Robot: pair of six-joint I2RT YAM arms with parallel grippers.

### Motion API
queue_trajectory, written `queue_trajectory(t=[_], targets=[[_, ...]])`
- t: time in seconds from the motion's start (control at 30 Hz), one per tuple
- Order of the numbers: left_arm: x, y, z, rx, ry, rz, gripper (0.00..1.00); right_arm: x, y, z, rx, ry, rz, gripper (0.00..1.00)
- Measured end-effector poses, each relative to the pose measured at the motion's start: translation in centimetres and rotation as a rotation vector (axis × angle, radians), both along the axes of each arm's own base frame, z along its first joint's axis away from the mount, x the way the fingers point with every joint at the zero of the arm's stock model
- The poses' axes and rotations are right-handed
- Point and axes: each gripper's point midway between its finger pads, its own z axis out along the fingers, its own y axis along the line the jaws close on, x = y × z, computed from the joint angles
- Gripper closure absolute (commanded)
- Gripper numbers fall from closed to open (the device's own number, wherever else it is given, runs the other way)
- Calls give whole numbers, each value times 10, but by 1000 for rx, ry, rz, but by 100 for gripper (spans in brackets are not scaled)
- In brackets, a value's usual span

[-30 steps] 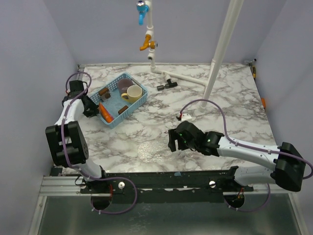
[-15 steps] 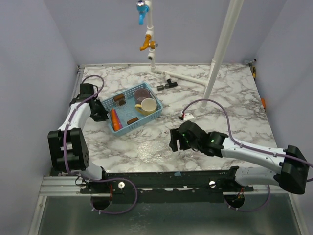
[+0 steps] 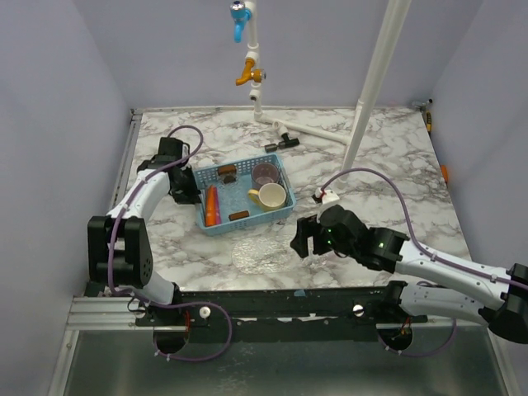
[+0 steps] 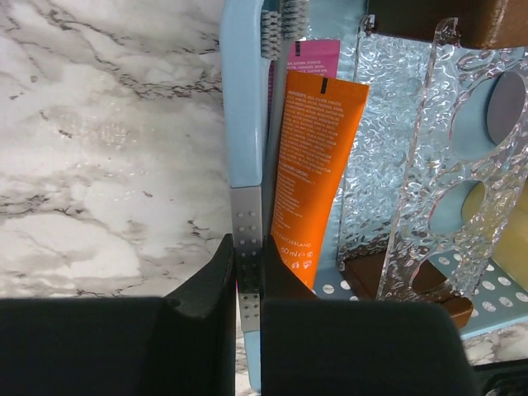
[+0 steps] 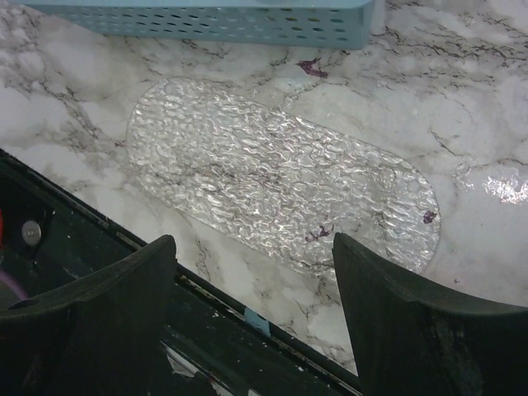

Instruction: Prepare toiletry sets of a toothbrush and toothpaste on the tray

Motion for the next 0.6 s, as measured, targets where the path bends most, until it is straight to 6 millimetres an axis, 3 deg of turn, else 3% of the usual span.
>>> queue_trajectory(t=[0.6], targets=[[35,-52,0,-44,21,-135,100,-1,-8,10,-17,9,-29,20]])
